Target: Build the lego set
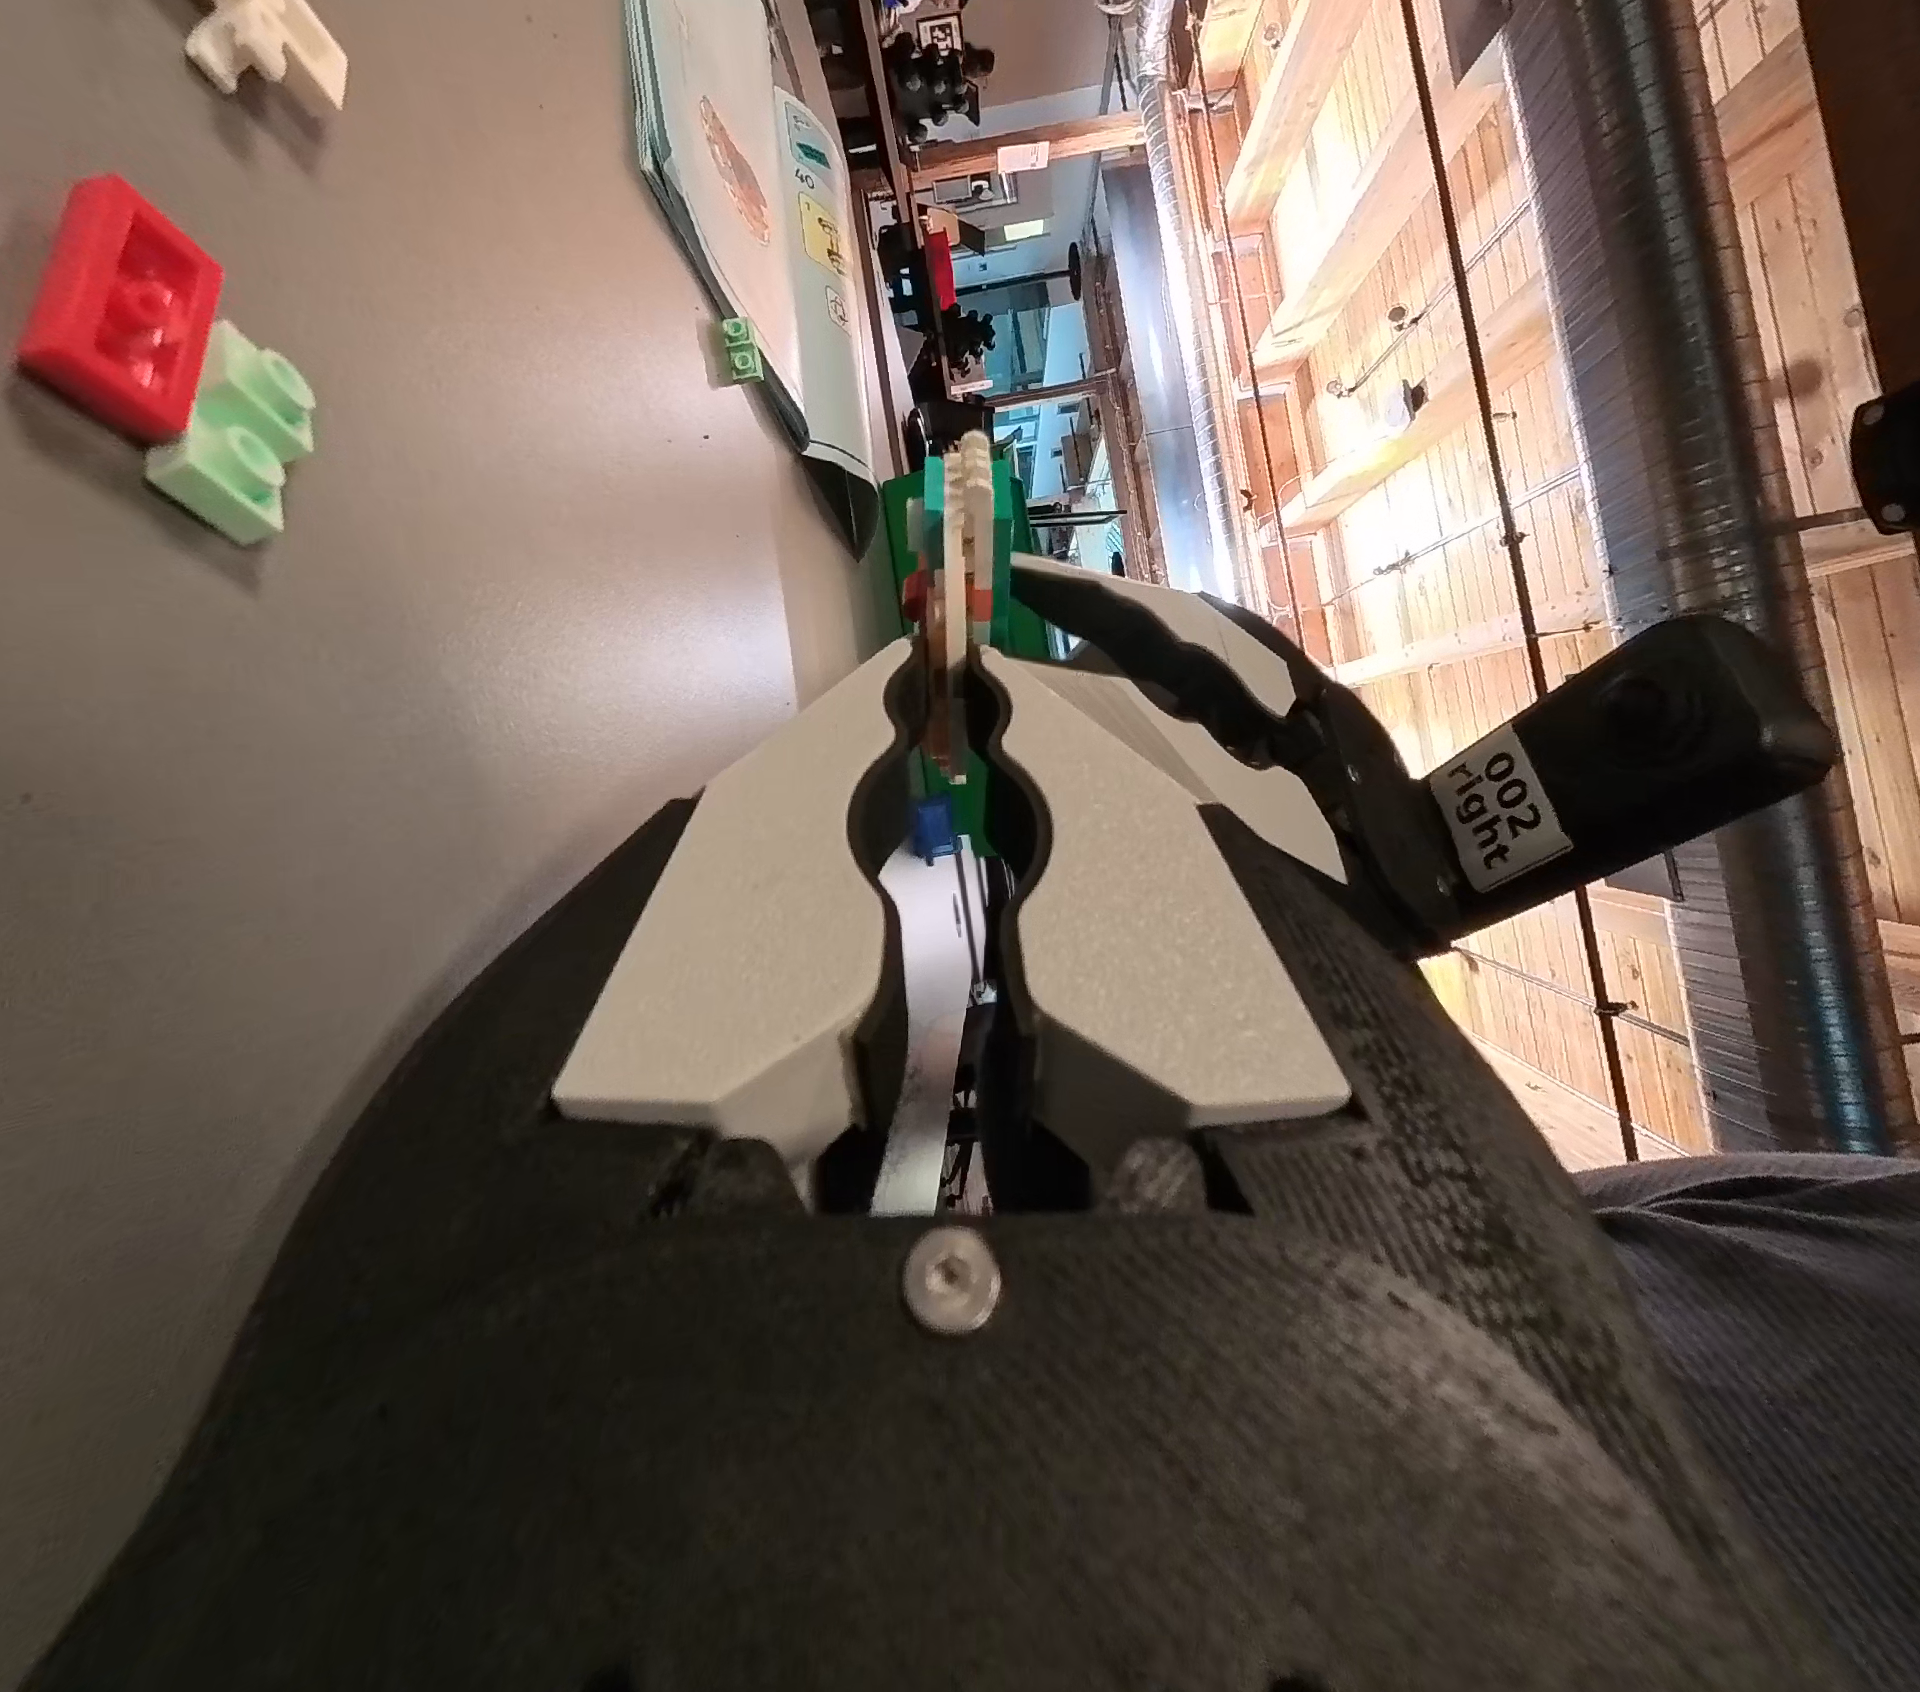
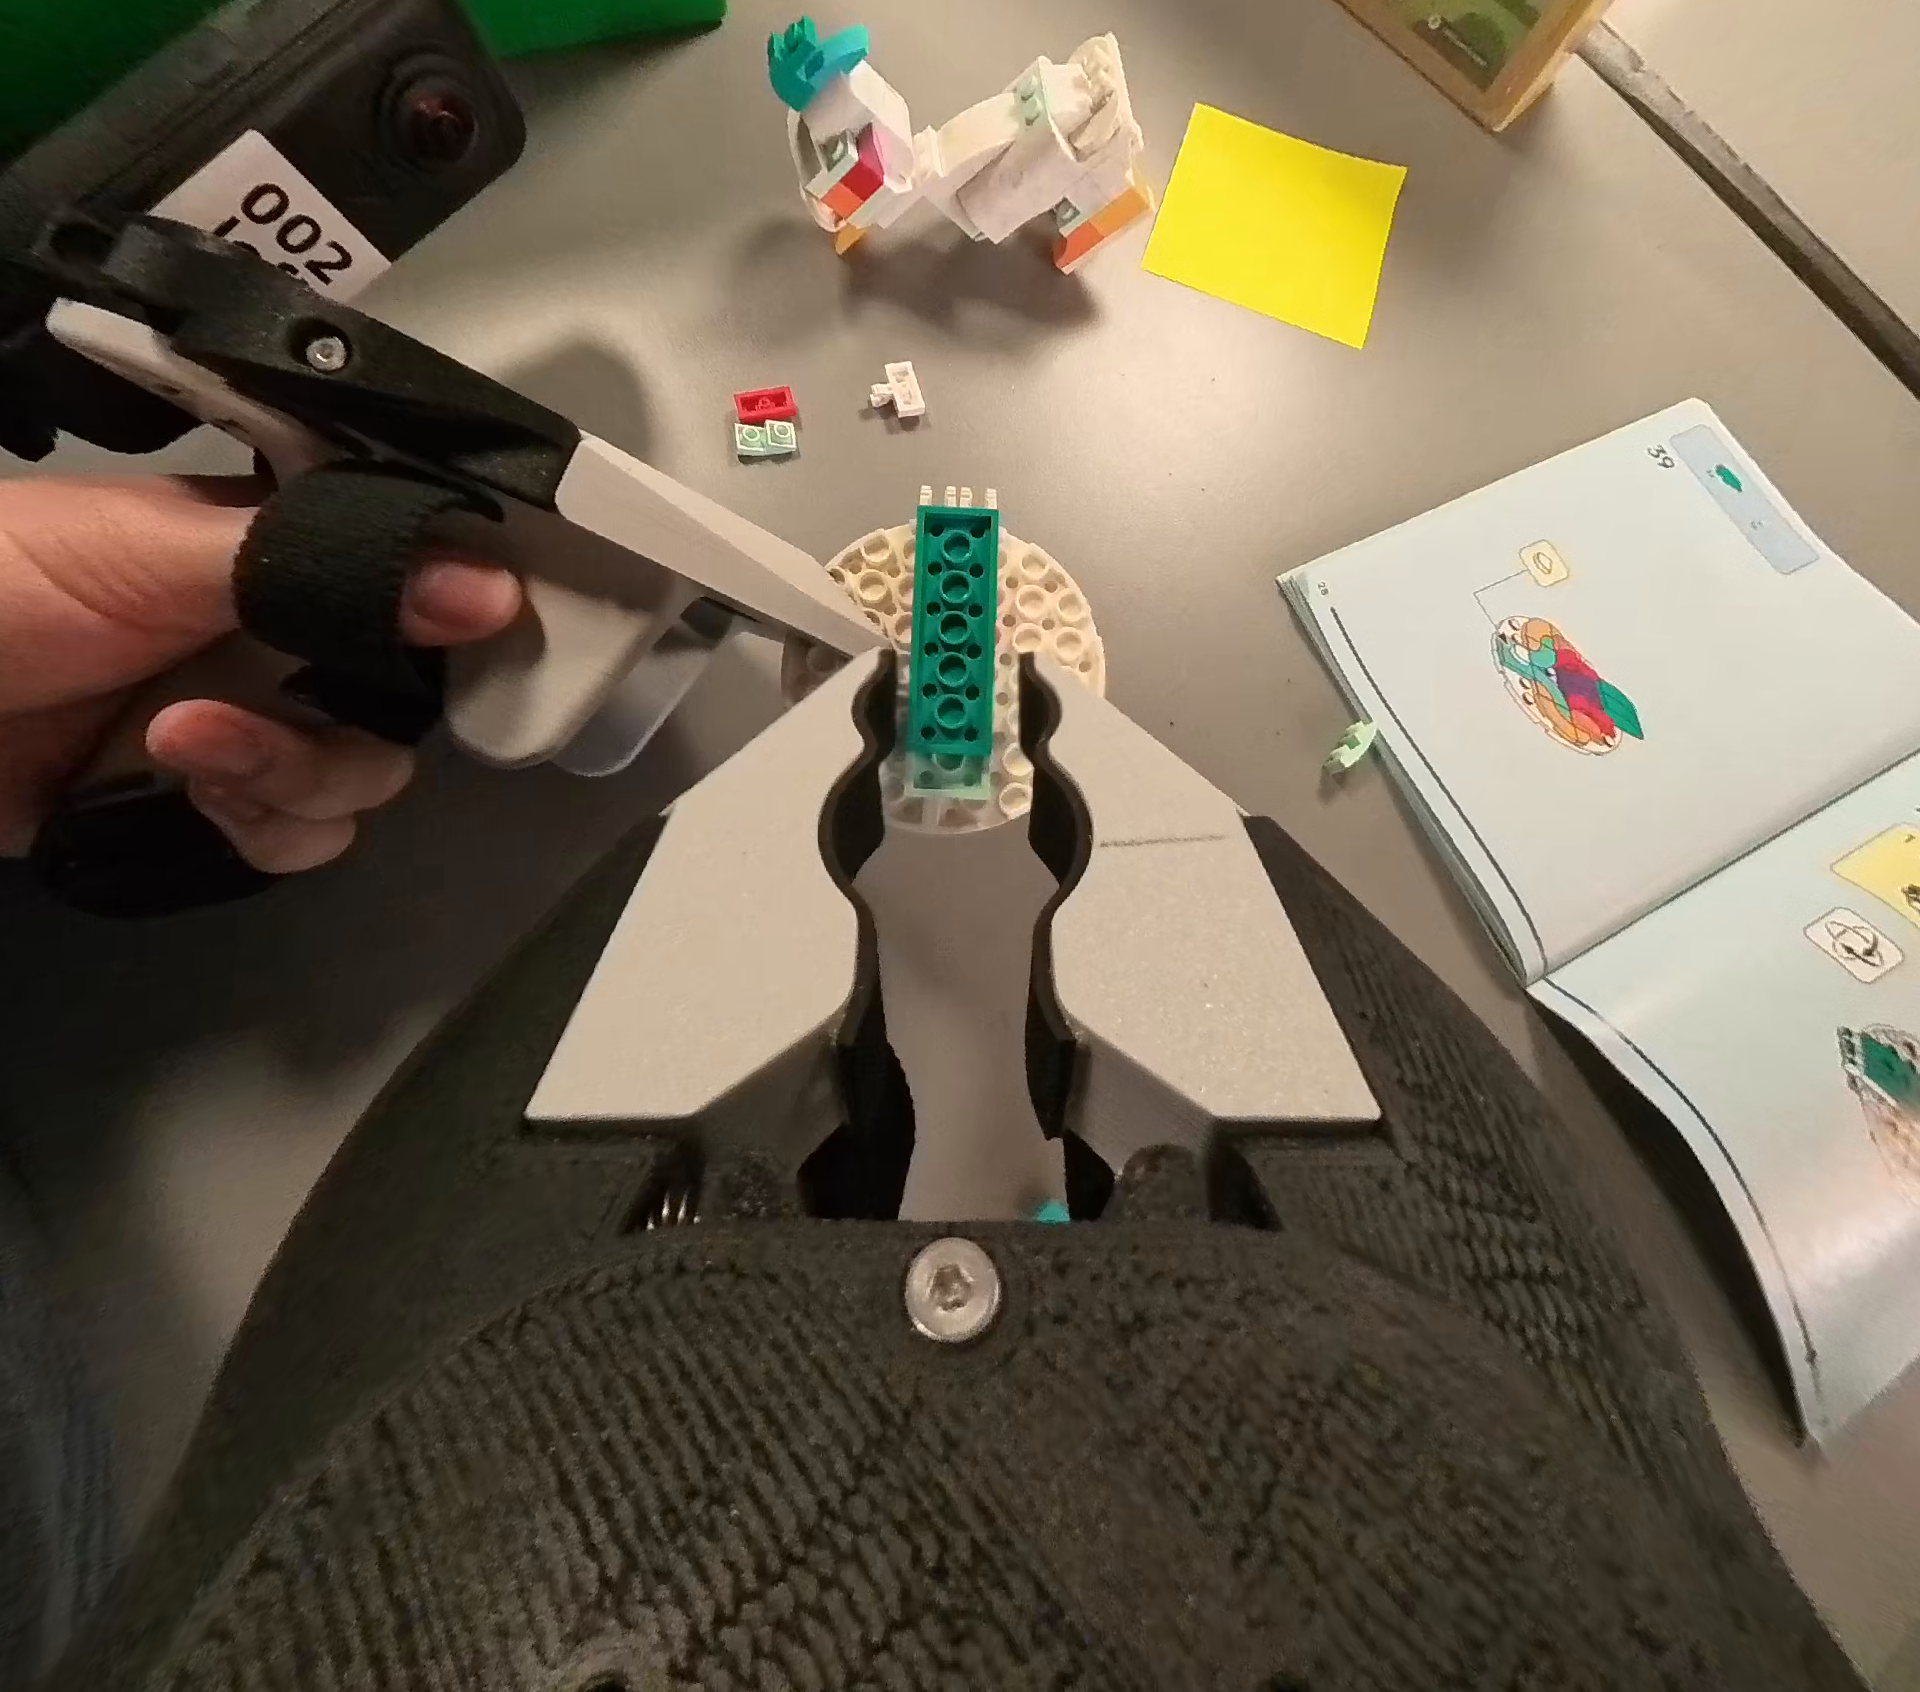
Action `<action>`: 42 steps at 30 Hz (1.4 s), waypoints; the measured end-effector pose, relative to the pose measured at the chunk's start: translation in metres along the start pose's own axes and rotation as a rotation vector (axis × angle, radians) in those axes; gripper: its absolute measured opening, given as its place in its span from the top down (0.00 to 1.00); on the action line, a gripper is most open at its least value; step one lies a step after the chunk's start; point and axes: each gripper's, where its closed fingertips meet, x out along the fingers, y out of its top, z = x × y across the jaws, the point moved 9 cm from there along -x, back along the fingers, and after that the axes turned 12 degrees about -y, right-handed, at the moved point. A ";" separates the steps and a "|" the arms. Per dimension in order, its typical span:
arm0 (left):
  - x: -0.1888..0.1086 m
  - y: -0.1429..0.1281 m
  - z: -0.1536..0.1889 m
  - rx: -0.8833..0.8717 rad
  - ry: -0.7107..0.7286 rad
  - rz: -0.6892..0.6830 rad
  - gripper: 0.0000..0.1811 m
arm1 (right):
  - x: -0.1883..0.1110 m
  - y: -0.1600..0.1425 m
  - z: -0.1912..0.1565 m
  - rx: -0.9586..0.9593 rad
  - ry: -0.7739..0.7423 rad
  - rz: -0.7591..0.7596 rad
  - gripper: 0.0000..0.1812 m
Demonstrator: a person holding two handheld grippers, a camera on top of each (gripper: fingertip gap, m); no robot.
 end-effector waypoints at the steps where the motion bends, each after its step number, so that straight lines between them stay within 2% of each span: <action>1: 0.000 0.000 0.000 -0.001 0.001 -0.002 0.98 | -0.001 0.000 0.000 0.008 0.004 0.004 0.88; 9: 0.002 0.001 -0.002 -0.059 -0.017 -0.048 0.98 | -0.023 -0.010 0.015 -0.037 -0.094 0.148 0.80; 11: 0.003 0.000 -0.003 -0.072 -0.021 -0.072 0.98 | -0.029 -0.018 0.022 -0.046 -0.093 0.144 0.80; 13: 0.004 -0.001 -0.003 -0.074 -0.018 -0.087 0.98 | -0.032 -0.024 0.034 0.083 -0.012 0.130 0.78; 15: 0.005 -0.002 -0.003 -0.082 -0.022 -0.112 0.98 | -0.032 -0.029 0.047 0.333 0.138 0.136 0.78; 16: 0.006 -0.003 -0.003 -0.093 -0.027 -0.132 0.98 | -0.029 -0.034 0.054 0.483 0.202 0.104 0.82; 18: 0.009 -0.005 -0.002 -0.111 -0.044 -0.192 0.98 | -0.020 -0.046 0.061 0.713 0.341 -0.003 0.83; 22: 0.012 -0.007 -0.001 -0.129 -0.054 -0.265 0.98 | -0.015 -0.056 0.057 0.982 0.556 -0.002 0.78; 30: 0.015 -0.011 -0.002 -0.193 -0.060 -0.347 0.98 | -0.004 -0.076 0.030 1.231 0.809 -0.043 0.78; 42: 0.017 -0.014 -0.004 -0.202 -0.042 -0.383 0.98 | 0.000 -0.089 0.021 1.284 0.873 -0.070 0.85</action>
